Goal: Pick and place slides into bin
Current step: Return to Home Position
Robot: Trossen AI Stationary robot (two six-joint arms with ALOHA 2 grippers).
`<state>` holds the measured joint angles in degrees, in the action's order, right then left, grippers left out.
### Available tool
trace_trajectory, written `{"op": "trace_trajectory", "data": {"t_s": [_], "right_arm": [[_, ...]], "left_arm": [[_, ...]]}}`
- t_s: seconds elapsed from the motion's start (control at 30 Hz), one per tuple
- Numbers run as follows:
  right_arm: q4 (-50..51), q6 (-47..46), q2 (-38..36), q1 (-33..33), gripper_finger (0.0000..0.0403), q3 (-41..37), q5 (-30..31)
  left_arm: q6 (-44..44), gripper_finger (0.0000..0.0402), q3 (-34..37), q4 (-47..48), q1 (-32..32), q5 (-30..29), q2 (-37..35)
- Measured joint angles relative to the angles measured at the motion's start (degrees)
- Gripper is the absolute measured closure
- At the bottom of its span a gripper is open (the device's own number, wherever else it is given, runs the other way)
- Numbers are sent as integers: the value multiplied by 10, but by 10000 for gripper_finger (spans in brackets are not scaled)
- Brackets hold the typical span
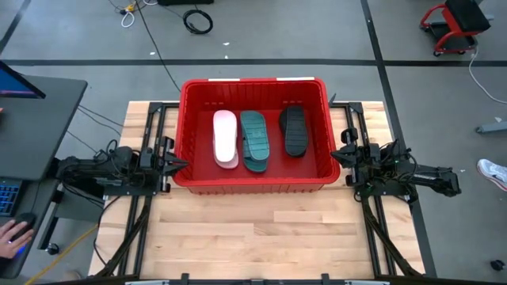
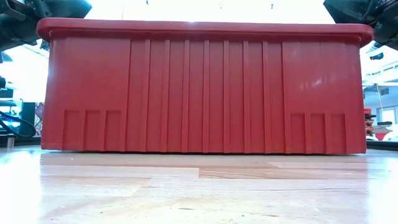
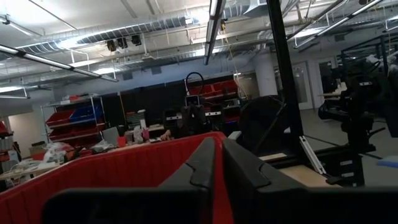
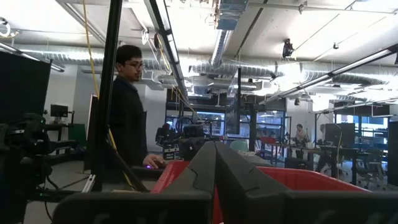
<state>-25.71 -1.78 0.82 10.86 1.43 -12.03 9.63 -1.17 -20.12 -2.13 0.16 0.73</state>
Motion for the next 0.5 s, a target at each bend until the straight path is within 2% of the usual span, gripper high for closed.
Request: {"op": "trace_trajectory", "data": {"t_s": [0.5], "right_arm": [[0,0,0,0,389,0,0]], "left_arm": [[0,376,0,0,0,0,0]]}}
